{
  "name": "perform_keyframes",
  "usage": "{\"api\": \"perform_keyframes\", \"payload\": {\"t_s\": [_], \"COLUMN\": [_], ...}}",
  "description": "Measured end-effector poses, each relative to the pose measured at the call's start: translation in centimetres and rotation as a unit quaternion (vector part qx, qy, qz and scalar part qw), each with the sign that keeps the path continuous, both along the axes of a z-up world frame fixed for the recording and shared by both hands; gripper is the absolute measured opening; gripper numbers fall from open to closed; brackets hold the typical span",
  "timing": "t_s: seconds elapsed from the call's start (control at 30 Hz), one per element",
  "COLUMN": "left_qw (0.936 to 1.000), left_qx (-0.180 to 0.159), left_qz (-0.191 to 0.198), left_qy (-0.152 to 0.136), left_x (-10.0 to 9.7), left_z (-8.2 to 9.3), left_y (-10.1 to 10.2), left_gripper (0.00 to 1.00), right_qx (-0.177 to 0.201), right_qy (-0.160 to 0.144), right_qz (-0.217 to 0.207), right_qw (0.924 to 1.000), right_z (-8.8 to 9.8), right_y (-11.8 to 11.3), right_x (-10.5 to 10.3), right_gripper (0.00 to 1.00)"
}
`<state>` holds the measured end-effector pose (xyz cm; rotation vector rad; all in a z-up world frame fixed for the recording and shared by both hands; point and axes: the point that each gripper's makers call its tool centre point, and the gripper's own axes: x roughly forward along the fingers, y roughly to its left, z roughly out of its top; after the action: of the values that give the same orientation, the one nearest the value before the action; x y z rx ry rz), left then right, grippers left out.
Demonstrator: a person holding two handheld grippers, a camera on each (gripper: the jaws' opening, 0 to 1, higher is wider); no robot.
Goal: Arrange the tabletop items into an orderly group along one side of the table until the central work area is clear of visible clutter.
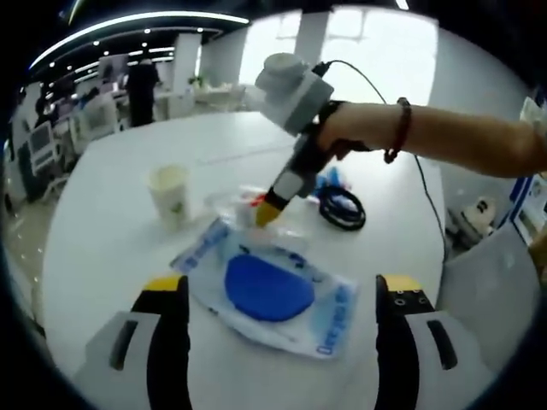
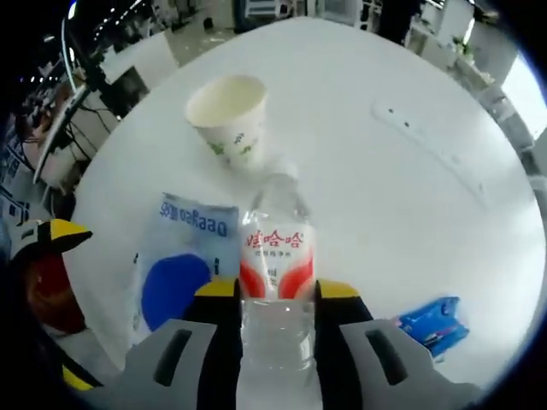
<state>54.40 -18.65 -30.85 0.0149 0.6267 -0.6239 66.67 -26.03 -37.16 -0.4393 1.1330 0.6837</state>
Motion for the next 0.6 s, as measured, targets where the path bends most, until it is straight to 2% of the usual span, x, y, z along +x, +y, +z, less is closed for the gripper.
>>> {"api": "perform_keyframes", "payload": {"t_s": [0.1,0.23,0.3,0.53,0.6], "left_qw": [1.0,1.0,1.0,0.9998,0.9997], "left_qx": [0.0,0.0,-0.001,-0.01,-0.016], "left_qz": [0.001,0.003,0.006,0.018,0.02], "left_qy": [0.001,0.001,0.002,0.006,0.006], "left_x": [-0.1,-0.1,-0.1,0.0,0.2], "left_z": [0.0,0.0,0.0,0.1,0.2], "left_y": [0.0,0.2,0.3,0.7,0.7], "left_gripper": [0.86,0.85,0.85,0.85,0.85], "right_qx": [-0.018,-0.015,0.005,0.056,0.081], "right_qy": [0.004,-0.002,-0.007,-0.02,-0.034], "right_qz": [0.01,0.015,0.002,0.002,0.0], "right_qw": [0.9998,0.9998,1.0,0.9982,0.9961], "right_z": [-0.2,0.2,0.6,2.2,2.9], "right_y": [-0.6,-0.5,-0.2,0.7,1.1], "right_x": [-0.3,-0.5,-0.3,-0.9,-0.9], "right_gripper": [0.3,0.29,0.29,0.3,0.3]}}
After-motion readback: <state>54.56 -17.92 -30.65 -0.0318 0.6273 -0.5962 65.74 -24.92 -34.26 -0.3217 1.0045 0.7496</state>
